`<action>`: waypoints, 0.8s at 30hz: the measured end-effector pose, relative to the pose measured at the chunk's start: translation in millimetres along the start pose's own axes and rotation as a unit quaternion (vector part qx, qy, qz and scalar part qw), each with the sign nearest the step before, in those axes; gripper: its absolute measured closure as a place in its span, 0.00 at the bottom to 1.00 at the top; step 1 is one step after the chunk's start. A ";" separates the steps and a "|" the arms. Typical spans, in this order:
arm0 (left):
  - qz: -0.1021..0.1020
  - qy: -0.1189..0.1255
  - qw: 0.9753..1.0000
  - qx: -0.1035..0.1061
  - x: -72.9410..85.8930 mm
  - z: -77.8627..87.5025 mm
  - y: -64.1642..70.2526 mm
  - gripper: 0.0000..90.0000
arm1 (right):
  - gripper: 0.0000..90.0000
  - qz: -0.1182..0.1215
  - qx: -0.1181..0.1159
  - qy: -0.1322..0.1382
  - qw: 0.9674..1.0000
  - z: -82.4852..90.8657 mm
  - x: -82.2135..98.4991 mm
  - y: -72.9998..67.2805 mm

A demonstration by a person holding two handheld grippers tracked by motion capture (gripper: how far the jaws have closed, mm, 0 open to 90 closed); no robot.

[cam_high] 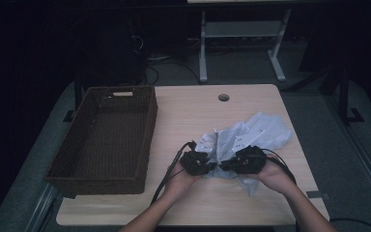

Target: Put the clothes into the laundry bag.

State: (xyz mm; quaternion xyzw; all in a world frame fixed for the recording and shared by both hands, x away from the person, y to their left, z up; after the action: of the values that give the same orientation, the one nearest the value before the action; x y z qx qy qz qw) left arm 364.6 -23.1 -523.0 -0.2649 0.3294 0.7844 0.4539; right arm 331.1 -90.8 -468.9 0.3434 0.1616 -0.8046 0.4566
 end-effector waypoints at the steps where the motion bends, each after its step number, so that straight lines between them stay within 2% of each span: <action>1: 0.001 0.003 1.000 0.001 -0.5 -0.3 0.0 0.84 | 0.97 0.000 -0.008 0.004 1.000 0.7 -1.2 -2.4; 4: 0.001 0.016 1.000 0.003 -1.7 -2.8 0.3 0.84 | 0.97 -0.001 -0.020 0.009 1.000 0.7 -3.7 -7.6; 8: -0.001 0.013 1.000 0.006 -0.7 -0.3 0.9 0.78 | 0.97 0.007 -0.012 0.004 1.000 -1.5 -1.9 -6.2; 10: -0.005 0.017 1.000 0.003 -2.2 6.8 0.5 0.73 | 0.97 0.004 -0.007 0.006 1.000 -0.4 -1.8 -3.5; 12: -0.001 0.024 1.000 0.010 -5.8 16.5 0.8 0.62 | 0.97 -0.002 -0.005 0.009 1.000 1.9 -1.9 -0.6; 15: -0.006 0.039 0.999 0.006 -15.2 34.8 -1.8 0.58 | 0.97 -0.008 -0.001 0.012 1.000 4.4 -2.0 3.7; 19: -0.016 0.035 0.999 -0.025 -28.3 47.9 -19.5 0.59 | 0.97 -0.009 0.010 0.006 1.000 3.7 0.1 9.1; 24: -0.019 0.017 0.998 -0.049 -46.3 33.8 -50.9 0.58 | 0.97 -0.006 0.018 0.004 1.000 2.4 0.9 11.3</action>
State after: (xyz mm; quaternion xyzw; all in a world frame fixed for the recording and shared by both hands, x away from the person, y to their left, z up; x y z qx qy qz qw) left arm 426.4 -3.5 -482.3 -0.3058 0.2932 0.7866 0.4492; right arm 339.3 -98.7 -467.2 0.3536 0.1511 -0.8089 0.4448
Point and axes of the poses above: each handheld gripper's, and its own axes: z roughly backward along the jaws, x roughly out of its underside, y roughly to its right, the point moved 10 cm from there along -z, roughly forward along the jaws, and after that the axes turned 14 degrees about x, right-handed, at the moved point
